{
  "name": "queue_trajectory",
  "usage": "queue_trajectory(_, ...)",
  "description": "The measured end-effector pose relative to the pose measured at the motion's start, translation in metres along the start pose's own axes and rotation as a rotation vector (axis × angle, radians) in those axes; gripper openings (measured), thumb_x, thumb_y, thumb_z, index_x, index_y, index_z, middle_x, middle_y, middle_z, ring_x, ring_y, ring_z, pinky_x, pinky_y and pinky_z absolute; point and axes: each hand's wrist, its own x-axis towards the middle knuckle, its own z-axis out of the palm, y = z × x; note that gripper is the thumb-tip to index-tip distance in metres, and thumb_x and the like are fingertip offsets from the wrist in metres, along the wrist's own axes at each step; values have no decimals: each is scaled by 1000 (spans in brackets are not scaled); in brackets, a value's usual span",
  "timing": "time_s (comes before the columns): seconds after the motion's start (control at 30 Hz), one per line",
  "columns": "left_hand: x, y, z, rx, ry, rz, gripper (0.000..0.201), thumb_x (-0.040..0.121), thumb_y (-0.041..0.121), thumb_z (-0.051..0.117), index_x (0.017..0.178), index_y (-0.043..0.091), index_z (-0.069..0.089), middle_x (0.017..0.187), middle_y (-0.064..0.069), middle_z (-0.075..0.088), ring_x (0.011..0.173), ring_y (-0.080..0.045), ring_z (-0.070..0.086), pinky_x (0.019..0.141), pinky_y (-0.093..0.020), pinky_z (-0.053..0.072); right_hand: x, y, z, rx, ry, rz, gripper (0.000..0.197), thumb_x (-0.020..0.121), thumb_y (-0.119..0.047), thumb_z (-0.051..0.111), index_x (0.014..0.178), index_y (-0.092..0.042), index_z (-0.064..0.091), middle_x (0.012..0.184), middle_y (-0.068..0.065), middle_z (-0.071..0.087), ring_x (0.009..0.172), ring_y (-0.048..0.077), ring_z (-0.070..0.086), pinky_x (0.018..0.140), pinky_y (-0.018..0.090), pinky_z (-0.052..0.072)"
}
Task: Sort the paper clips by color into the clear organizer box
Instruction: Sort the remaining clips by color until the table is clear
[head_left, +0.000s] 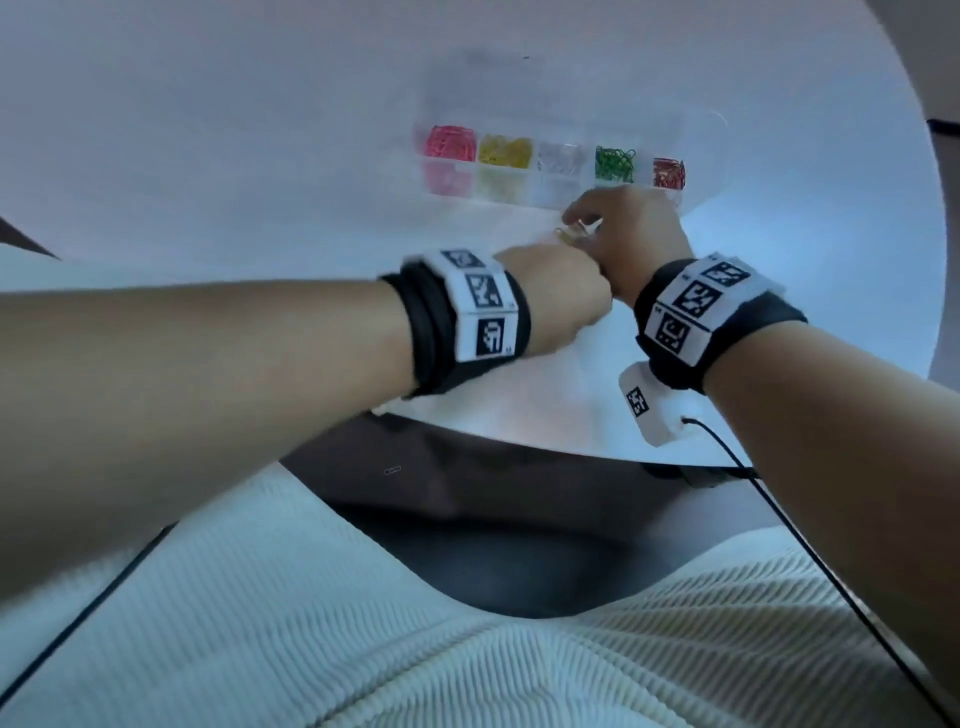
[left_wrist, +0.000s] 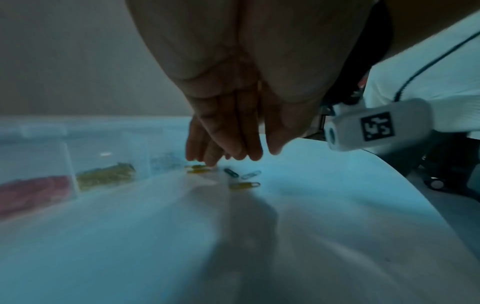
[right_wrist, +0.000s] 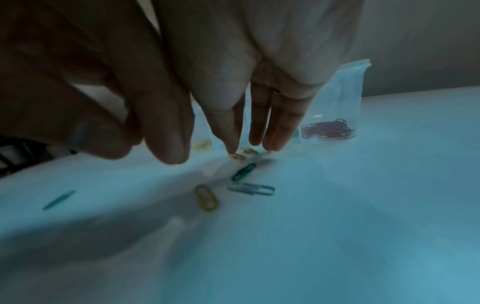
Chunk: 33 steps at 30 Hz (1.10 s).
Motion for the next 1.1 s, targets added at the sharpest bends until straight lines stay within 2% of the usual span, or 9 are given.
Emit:
queue_trajectory(0.07, 2, 0, 17, 30, 18, 50, 35, 91, 3, 47, 121, 13, 62, 118, -8, 60, 113, -28, 54, 83, -37, 51, 1, 2, 7, -25, 41, -45, 25, 86, -12, 62, 108, -9, 73, 107, 12, 72, 98, 30, 65, 85, 33, 50)
queue_trajectory(0.17, 2, -2, 30, 62, 17, 73, 38, 92, 1, 46, 126, 14, 57, 129, -6, 52, 120, -28, 47, 83, -36, 48, 4, 4, 10, -131, -6, -100, 18, 86, -7, 61, 96, -4, 75, 95, 18, 72, 89, 34, 65, 73, 33, 50)
queue_trajectory(0.37, 2, -3, 35, 99, -7, 47, 30, 91, -1, 47, 117, 8, 58, 117, -9, 54, 108, -28, 48, 69, -32, 38, 6, -1, 10, -173, -33, -94, 25, 84, 1, 55, 89, -8, 77, 88, 15, 72, 74, 28, 61, 64, 27, 43)
queue_trajectory(0.43, 2, -4, 35, 104, -9, 37, 27, 89, -4, 47, 113, 5, 58, 111, -12, 55, 104, -28, 51, 67, -32, 36, 4, -4, 10, -182, -34, -69, 23, 84, 0, 56, 94, -10, 74, 93, 15, 70, 79, 30, 62, 65, 28, 41)
queue_trajectory(0.5, 2, -4, 36, 97, -18, 12, 24, 89, -3, 47, 111, 3, 56, 111, -14, 56, 103, -29, 53, 67, -32, 35, 2, -4, 13, -158, -29, -44, 23, 83, -1, 57, 99, -11, 70, 97, 14, 68, 86, 32, 63, 69, 31, 48)
queue_trajectory(0.57, 2, -3, 36, 37, -22, -34, 22, 89, -1, 48, 110, 4, 54, 112, -14, 56, 102, -30, 54, 68, -33, 39, 1, -6, 16, -120, -41, -5, 25, 80, -5, 60, 104, -11, 66, 101, 13, 67, 88, 30, 63, 74, 34, 53)
queue_trajectory(0.77, 4, 4, 38, -114, -27, -151, 20, 87, -2, 49, 107, 0, 53, 106, -16, 59, 95, -33, 57, 68, -33, 41, 6, -8, 21, -111, -78, 126, 33, 78, -14, 67, 110, -10, 60, 112, 16, 59, 90, 30, 61, 69, 29, 46)
queue_trajectory(0.97, -4, 1, 43, -258, -65, -206, 20, 87, 0, 49, 104, 3, 59, 105, -14, 62, 92, -32, 62, 75, -35, 50, 1, -11, 26, -193, -62, 75, 20, 77, -8, 60, 96, -4, 64, 101, 19, 61, 85, 34, 61, 71, 33, 52)
queue_trajectory(1.1, -15, -7, 34, -321, 2, -247, 25, 88, 6, 52, 109, 5, 64, 109, -14, 63, 96, -33, 62, 83, -38, 53, 0, -9, 25, -202, -40, 34, 19, 77, -6, 55, 95, -2, 61, 97, 20, 60, 82, 35, 59, 69, 35, 50)
